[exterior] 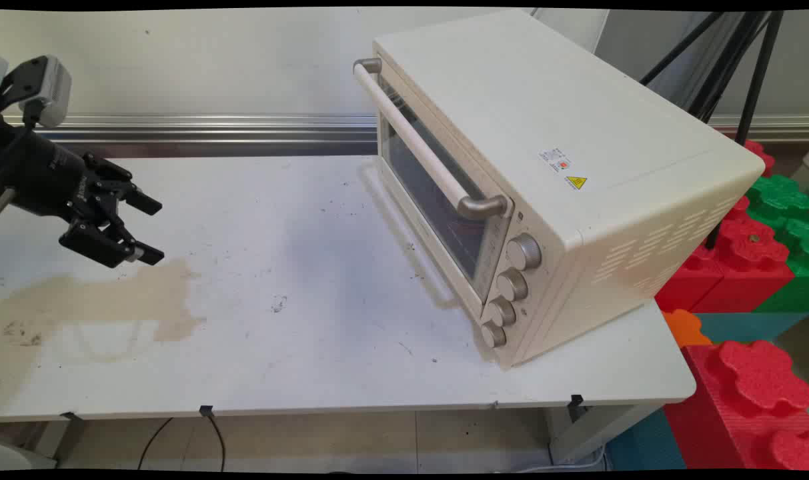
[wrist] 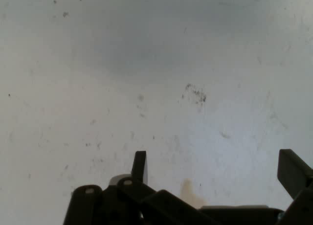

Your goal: Open the oven

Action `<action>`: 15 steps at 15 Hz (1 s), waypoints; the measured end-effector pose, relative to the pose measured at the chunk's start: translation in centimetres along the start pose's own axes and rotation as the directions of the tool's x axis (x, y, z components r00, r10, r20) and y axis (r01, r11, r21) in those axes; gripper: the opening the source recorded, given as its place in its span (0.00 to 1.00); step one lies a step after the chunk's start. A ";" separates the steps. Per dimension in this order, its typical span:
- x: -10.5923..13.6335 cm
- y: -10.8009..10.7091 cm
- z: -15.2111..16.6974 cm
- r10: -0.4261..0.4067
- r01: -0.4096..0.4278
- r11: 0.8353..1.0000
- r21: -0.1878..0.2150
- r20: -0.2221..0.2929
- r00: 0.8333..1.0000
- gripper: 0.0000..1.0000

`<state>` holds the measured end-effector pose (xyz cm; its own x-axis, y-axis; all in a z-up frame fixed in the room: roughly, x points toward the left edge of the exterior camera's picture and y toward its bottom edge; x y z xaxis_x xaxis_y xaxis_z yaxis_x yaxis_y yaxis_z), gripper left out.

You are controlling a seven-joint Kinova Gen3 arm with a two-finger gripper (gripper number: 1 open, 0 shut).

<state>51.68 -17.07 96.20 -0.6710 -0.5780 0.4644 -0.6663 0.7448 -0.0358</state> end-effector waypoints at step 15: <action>7.4 0.9 -1.4 -0.012 0.011 1.000 -0.005 -0.165 0.986 1.00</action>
<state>46.57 -20.23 100.89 -0.6004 -0.5236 0.6045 -0.6721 0.7400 -0.0267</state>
